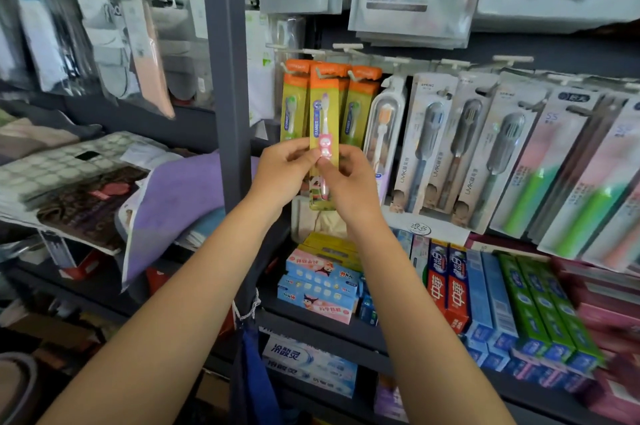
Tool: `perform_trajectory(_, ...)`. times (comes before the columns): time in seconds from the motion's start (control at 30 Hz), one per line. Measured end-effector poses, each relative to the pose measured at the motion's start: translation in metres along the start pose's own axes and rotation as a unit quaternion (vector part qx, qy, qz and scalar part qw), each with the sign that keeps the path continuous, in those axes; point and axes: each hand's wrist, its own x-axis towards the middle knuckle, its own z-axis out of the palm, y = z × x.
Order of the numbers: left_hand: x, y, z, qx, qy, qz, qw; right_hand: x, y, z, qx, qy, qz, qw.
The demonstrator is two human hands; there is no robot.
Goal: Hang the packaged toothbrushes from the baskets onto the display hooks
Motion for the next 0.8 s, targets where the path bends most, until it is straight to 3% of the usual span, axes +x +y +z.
perform_trajectory(0.17,0.010,-0.008,0.007,0.045,0.009,-0.002,0.999,0.003,0.015,0.000,-0.053,0.013,0.041,0.998)
perform_trajectory(0.33,0.004,-0.035,0.012,0.052,0.064,-0.049,0.995,-0.011,0.042,0.006,-0.012,-0.058,0.129,0.990)
perform_trajectory(0.53,-0.001,-0.050,0.013,0.033,0.084,-0.107,0.990,-0.009,0.047,0.013,0.006,-0.037,0.167,0.985)
perform_trajectory(0.8,-0.057,-0.100,-0.004,0.151,0.010,-0.132,0.980,-0.061,0.061,0.005,-0.072,-0.044,0.213,0.973)
